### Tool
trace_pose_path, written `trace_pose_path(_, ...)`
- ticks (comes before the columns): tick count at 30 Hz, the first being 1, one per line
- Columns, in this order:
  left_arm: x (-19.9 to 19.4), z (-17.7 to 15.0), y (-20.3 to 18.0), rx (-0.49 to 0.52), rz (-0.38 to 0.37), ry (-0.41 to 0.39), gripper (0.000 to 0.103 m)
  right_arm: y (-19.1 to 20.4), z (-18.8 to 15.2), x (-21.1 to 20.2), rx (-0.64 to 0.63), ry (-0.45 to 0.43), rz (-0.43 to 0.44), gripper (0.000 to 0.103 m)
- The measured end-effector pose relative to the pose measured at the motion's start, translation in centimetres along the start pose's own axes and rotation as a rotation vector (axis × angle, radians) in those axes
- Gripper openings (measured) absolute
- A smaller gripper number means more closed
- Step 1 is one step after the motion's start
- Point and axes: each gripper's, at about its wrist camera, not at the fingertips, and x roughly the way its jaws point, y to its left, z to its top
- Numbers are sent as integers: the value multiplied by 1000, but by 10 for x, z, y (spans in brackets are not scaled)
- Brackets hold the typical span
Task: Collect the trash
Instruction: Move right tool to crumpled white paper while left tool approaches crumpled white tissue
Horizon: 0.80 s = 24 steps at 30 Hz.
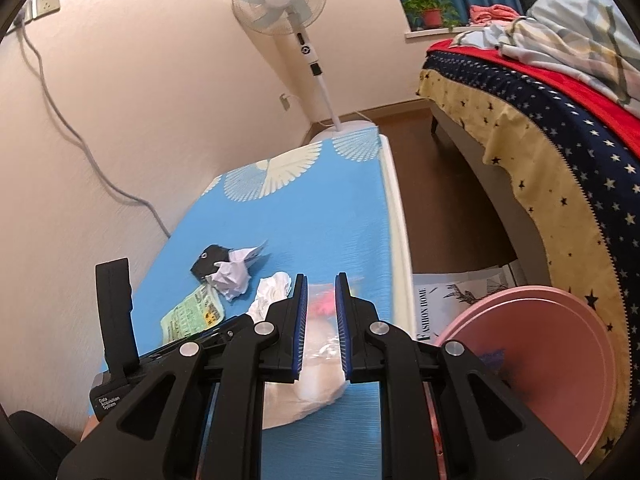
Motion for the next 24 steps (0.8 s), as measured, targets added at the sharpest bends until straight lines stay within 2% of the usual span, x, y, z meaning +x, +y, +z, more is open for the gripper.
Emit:
trace_pose_path(8, -20, -9, 21, -53, 92, -44, 11, 44, 8, 35, -61, 38, 93, 15)
trace_pose_path(15, -31, -12, 38, -89, 137, -71, 11, 76, 8, 92, -80, 141, 141, 16)
trace_pose_path(16, -32, -12, 40, -91, 141, -74, 11, 78, 8, 99, -75, 155, 148, 17)
trace_pose_path(18, -32, -12, 42, -101, 146, -76, 11, 82, 6, 113, -61, 184, 159, 33)
trace_pose_path(24, -34, -11, 50, -118, 150, -83, 11, 96, 9, 142, -37, 228, 164, 32)
